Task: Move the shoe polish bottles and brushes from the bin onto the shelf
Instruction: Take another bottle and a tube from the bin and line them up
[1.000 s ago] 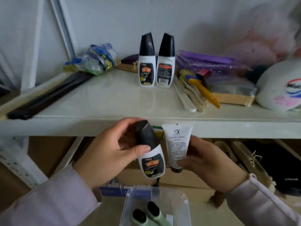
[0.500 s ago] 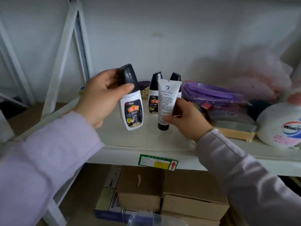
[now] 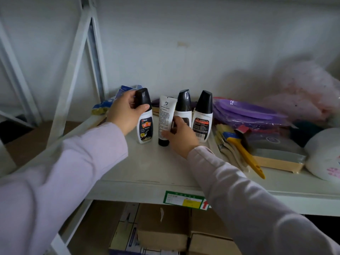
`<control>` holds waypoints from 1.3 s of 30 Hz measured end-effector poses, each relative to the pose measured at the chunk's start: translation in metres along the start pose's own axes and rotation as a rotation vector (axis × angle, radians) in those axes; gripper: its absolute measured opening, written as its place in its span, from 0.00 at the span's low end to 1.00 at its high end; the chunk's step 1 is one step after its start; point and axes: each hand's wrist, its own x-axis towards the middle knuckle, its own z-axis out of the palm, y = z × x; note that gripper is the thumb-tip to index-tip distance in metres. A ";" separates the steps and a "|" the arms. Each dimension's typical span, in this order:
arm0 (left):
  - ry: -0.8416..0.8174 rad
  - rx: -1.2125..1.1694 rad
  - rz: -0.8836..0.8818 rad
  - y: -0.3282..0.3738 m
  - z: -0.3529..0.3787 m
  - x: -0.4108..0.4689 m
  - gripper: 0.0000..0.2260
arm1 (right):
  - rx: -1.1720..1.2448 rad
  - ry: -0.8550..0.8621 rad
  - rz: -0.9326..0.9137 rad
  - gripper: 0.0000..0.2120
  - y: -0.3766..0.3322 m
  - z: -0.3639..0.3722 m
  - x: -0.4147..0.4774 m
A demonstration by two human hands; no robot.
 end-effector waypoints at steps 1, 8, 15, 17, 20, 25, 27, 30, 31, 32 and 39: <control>0.006 0.007 0.002 -0.002 0.000 0.002 0.21 | -0.001 0.001 0.001 0.20 0.001 0.003 0.000; -0.100 0.054 -0.044 -0.024 0.003 -0.009 0.28 | -0.055 0.030 0.020 0.17 0.001 0.007 -0.001; -0.113 0.088 -0.129 -0.034 -0.001 -0.023 0.31 | -0.134 -0.071 0.044 0.18 -0.001 0.001 -0.006; -0.052 0.066 -0.122 -0.030 -0.003 -0.027 0.27 | -0.135 -0.099 0.050 0.19 -0.002 -0.002 -0.009; 0.117 0.022 -0.042 -0.019 -0.010 -0.035 0.19 | -0.162 -0.124 0.038 0.22 -0.007 -0.011 -0.017; 0.199 -0.018 0.037 -0.013 -0.011 -0.046 0.13 | -0.129 -0.145 -0.013 0.28 -0.009 -0.025 -0.037; 0.184 -0.037 0.061 -0.008 -0.008 -0.053 0.12 | -0.128 -0.146 -0.032 0.26 -0.010 -0.031 -0.045; 0.137 -0.066 0.106 0.003 -0.003 -0.066 0.11 | -0.101 -0.125 -0.082 0.22 -0.009 -0.042 -0.061; 0.104 -0.094 0.122 0.007 -0.002 -0.072 0.10 | -0.087 -0.113 -0.099 0.21 -0.008 -0.046 -0.068; 0.053 -0.135 0.134 0.012 -0.002 -0.080 0.08 | -0.073 -0.098 -0.118 0.21 -0.007 -0.049 -0.076; -0.271 -0.212 0.286 0.021 0.007 -0.150 0.07 | 0.117 -0.027 -0.260 0.13 0.018 -0.061 -0.136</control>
